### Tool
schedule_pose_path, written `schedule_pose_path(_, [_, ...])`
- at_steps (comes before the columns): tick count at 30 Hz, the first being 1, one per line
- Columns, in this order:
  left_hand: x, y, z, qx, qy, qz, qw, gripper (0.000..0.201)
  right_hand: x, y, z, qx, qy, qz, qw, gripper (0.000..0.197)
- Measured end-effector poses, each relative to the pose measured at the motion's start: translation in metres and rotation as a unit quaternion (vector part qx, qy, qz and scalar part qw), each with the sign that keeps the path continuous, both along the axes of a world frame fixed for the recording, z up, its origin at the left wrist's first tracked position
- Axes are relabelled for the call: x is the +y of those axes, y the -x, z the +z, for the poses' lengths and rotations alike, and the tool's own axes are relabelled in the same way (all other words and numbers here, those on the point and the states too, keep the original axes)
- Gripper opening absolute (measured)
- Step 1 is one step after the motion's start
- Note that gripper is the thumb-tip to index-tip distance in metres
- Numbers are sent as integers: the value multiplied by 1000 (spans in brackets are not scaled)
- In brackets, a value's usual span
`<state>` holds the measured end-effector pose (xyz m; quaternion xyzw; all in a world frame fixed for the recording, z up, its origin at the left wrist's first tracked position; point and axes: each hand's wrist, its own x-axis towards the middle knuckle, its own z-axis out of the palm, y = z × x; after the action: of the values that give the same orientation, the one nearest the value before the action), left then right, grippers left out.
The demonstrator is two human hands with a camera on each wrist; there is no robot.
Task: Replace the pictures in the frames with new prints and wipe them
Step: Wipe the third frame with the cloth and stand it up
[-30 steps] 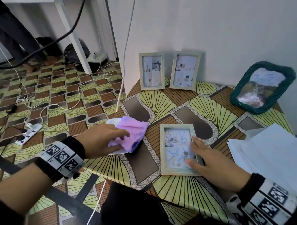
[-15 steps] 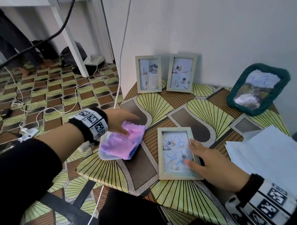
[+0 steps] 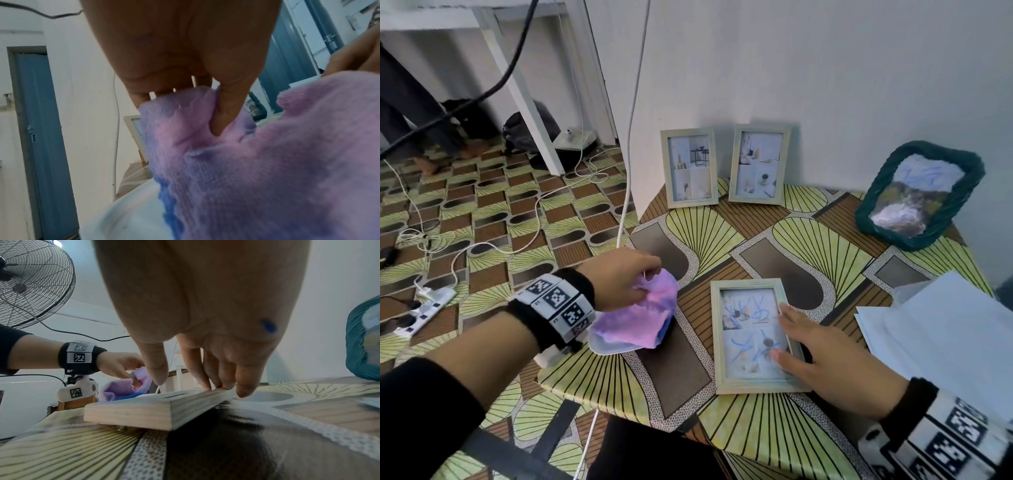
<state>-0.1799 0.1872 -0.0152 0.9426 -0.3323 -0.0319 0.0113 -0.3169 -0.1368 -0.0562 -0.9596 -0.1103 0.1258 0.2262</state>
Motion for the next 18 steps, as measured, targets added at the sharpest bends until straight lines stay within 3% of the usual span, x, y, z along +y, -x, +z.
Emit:
schedule_pose_path(4, [9,26,1,-46,41,10,998,21,-1,0,0,0,-11,-1,1000,71])
schedule_pose_path(9, [23,54,-5,0,121,47,992,68,0,1,0,0,-11,-3,1000,71])
schedule_pose_path(12, [34,62,-11,-18,97,19,995,55,1,1,2,3,-4,0,1000,70])
schedule_pose_path(14, [42,65,-17,32,89,-19,995,43,1,1,3,5,2,1,1000,71])
schedule_pose_path(16, [48,70,-23,112,30,-41,992,53,1,2,3,7,7,1,1000,72])
schedule_pose_path(18, [52,73,-30,139,-39,-56,988,70,2,2,5,10,11,-1,1000,73])
